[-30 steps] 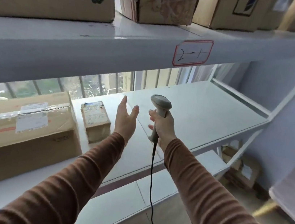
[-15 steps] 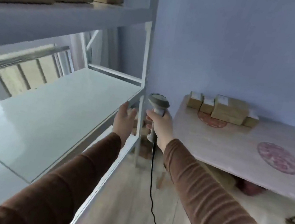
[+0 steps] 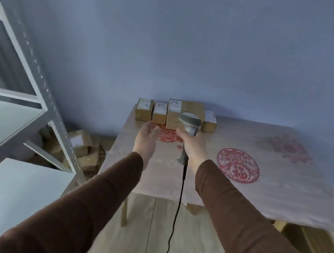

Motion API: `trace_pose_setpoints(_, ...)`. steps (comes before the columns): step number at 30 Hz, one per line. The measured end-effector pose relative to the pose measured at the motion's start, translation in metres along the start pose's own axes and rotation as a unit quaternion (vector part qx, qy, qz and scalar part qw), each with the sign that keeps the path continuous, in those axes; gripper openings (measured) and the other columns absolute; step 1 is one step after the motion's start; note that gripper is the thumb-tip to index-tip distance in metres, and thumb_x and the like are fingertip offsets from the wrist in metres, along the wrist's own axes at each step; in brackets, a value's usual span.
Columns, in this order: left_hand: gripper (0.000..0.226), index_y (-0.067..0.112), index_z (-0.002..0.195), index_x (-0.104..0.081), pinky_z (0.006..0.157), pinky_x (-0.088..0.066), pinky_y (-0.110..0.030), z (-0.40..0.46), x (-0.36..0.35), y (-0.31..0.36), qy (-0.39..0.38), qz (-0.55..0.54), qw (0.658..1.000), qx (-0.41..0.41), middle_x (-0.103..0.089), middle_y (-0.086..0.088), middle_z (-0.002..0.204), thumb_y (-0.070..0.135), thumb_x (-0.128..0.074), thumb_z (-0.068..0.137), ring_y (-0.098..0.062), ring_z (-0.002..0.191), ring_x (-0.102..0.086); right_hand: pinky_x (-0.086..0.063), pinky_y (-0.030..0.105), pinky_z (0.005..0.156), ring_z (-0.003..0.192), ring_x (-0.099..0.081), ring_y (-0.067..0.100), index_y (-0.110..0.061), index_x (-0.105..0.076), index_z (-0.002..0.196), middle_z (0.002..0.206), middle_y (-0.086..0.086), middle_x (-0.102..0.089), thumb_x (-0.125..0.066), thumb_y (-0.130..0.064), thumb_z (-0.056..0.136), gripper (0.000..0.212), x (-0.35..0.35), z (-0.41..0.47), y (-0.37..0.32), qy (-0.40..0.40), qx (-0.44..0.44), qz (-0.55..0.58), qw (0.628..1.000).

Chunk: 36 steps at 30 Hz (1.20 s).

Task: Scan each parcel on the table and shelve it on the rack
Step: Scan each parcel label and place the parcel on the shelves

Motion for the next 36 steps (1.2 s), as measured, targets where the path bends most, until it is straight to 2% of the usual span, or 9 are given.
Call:
trace_pose_setpoints(4, 0.054, 0.017, 0.159, -0.037, 0.118, -0.036, -0.037, 0.042, -0.064, -0.006, -0.019, 0.006, 0.999, 0.028, -0.048, -0.001, 0.157, 0.032, -0.05, 0.108, -0.02, 0.142, -0.047, -0.059, 0.037, 0.069, 0.096, -0.072, 0.026, -0.019, -0.065, 0.109, 0.11, 0.008, -0.072, -0.074, -0.016, 0.093, 0.019, 0.06, 0.057, -0.003, 0.048, -0.003, -0.018, 0.999)
trace_pose_setpoints(8, 0.055, 0.017, 0.159, -0.036, 0.109, -0.035, -0.03, 0.087, -0.127, -0.016, -0.061, 0.014, 0.997, 0.037, -0.045, 0.0, 0.159, 0.033, -0.05, 0.108, -0.018, 0.142, -0.044, -0.06, 0.049, 0.077, 0.089, -0.069, 0.027, -0.014, -0.062, 0.115, 0.107, 0.013, -0.072, -0.073, -0.013, 0.093, 0.024, 0.115, 0.113, -0.01, 0.098, 0.003, -0.043, 0.994)
trace_pose_setpoints(12, 0.055, 0.018, 0.16, -0.035, 0.106, -0.033, -0.029, 0.139, -0.186, -0.028, -0.1, 0.01, 0.994, 0.052, -0.042, 0.0, 0.162, 0.031, -0.049, 0.108, -0.016, 0.142, -0.043, -0.054, 0.046, 0.074, 0.084, -0.065, 0.03, -0.016, -0.059, 0.106, 0.115, 0.026, -0.07, -0.07, -0.012, 0.094, 0.017, 0.155, 0.17, -0.016, 0.131, 0.005, -0.067, 0.989)
trace_pose_setpoints(17, 0.056, 0.015, 0.161, -0.034, 0.108, -0.032, -0.028, 0.202, -0.255, -0.039, -0.137, 0.013, 0.988, 0.073, -0.039, -0.003, 0.164, 0.031, -0.048, 0.109, -0.02, 0.148, -0.039, -0.059, 0.055, 0.081, 0.099, -0.071, 0.044, -0.014, -0.06, 0.116, 0.118, 0.022, -0.07, -0.071, -0.016, 0.095, 0.024, 0.192, 0.238, -0.019, 0.162, -0.009, -0.085, 0.983)
trace_pose_setpoints(22, 0.058, 0.015, 0.163, -0.028, 0.126, -0.026, -0.04, 0.243, -0.312, -0.058, -0.164, 0.014, 0.981, 0.099, -0.032, -0.003, 0.168, 0.03, -0.045, 0.11, -0.022, 0.154, -0.031, -0.054, 0.041, 0.076, 0.099, -0.074, 0.027, -0.018, -0.059, 0.117, 0.109, 0.007, -0.072, -0.069, -0.015, 0.096, 0.024, 0.217, 0.296, -0.004, 0.164, -0.036, -0.067, 0.983)
trace_pose_setpoints(28, 0.061, 0.016, 0.165, -0.024, 0.127, -0.024, -0.04, 0.3, -0.355, -0.089, -0.109, 0.042, 0.985, 0.131, -0.025, -0.005, 0.171, 0.031, -0.046, 0.11, -0.023, 0.156, -0.025, -0.055, 0.041, 0.077, 0.099, -0.073, 0.025, -0.017, -0.058, 0.116, 0.111, 0.009, -0.072, -0.069, -0.016, 0.095, 0.024, 0.228, 0.376, 0.026, 0.126, -0.066, -0.071, 0.987)
trace_pose_setpoints(31, 0.062, 0.015, 0.165, -0.023, 0.127, -0.025, -0.047, 0.331, -0.369, -0.105, -0.062, 0.067, 0.985, 0.144, -0.025, -0.006, 0.171, 0.029, -0.046, 0.109, -0.025, 0.157, -0.025, -0.058, 0.049, 0.092, 0.106, -0.07, 0.036, -0.015, -0.059, 0.116, 0.115, 0.016, -0.071, -0.07, -0.016, 0.094, 0.024, 0.229, 0.418, 0.051, 0.098, -0.086, -0.089, 0.987)
trace_pose_setpoints(33, 0.06, 0.014, 0.164, -0.025, 0.127, -0.026, -0.048, 0.35, -0.374, -0.116, -0.029, 0.092, 0.984, 0.149, -0.028, -0.007, 0.169, 0.027, -0.045, 0.109, -0.026, 0.156, -0.026, -0.055, 0.055, 0.098, 0.107, -0.069, 0.031, -0.019, -0.059, 0.112, 0.112, 0.01, -0.071, -0.071, -0.016, 0.093, 0.022, 0.228, 0.443, 0.068, 0.078, -0.097, -0.094, 0.988)
trace_pose_setpoints(36, 0.056, 0.011, 0.161, -0.03, 0.125, -0.029, -0.05, 0.376, -0.384, -0.133, 0.009, 0.117, 0.98, 0.161, -0.038, -0.01, 0.164, 0.023, -0.044, 0.108, -0.029, 0.152, -0.035, -0.056, 0.051, 0.095, 0.102, -0.067, 0.026, -0.023, -0.059, 0.107, 0.102, 0.0, -0.069, -0.072, -0.018, 0.091, 0.021, 0.227, 0.478, 0.095, 0.053, -0.12, -0.091, 0.987)
Point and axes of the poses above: each hand's wrist, its own z-axis towards the middle knuckle, its own x-axis out of the back of the hand, y = z × x, the point moved 10 cm from there along z, towards the middle knuckle
